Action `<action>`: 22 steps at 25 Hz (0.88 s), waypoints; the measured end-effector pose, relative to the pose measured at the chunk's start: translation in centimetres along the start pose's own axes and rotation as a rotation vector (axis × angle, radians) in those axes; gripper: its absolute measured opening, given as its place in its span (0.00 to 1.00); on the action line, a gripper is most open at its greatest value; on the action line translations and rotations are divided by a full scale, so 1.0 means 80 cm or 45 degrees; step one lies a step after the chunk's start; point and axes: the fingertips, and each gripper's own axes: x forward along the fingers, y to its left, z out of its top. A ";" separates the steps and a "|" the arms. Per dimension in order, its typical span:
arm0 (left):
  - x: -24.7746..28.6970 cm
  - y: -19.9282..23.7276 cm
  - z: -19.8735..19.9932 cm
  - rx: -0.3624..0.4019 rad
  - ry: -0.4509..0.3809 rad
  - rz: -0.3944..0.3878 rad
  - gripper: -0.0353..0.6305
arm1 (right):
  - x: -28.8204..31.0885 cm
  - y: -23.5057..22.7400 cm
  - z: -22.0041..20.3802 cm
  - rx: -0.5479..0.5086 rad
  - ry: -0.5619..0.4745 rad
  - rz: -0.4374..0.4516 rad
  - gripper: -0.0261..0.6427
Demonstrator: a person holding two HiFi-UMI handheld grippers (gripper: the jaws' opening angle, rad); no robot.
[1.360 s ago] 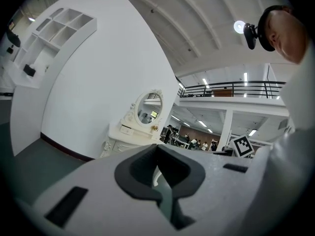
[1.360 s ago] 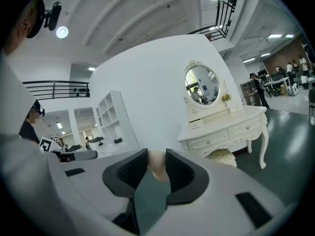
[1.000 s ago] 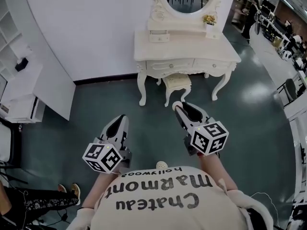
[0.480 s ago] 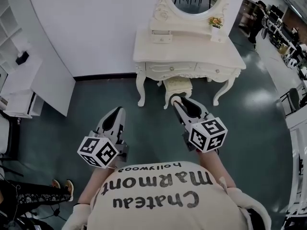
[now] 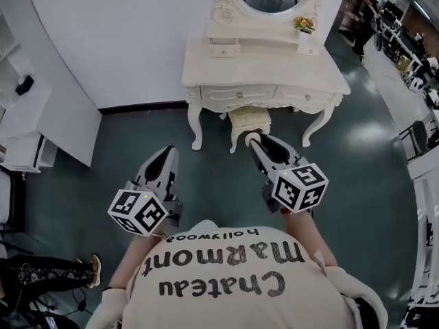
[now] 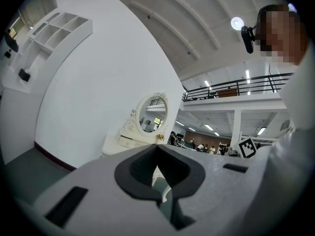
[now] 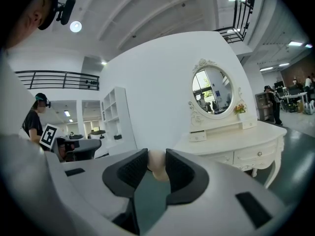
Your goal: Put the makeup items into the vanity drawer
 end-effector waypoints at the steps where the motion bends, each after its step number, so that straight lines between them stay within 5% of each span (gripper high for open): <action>1: 0.002 0.003 -0.001 -0.002 0.005 0.002 0.06 | 0.004 -0.002 -0.002 0.008 0.005 -0.002 0.24; 12: 0.030 0.062 -0.038 -0.064 0.098 0.070 0.06 | 0.071 -0.019 -0.047 0.072 0.147 0.023 0.24; 22: 0.117 0.137 -0.004 -0.097 0.099 0.028 0.06 | 0.172 -0.051 -0.018 0.065 0.157 0.001 0.24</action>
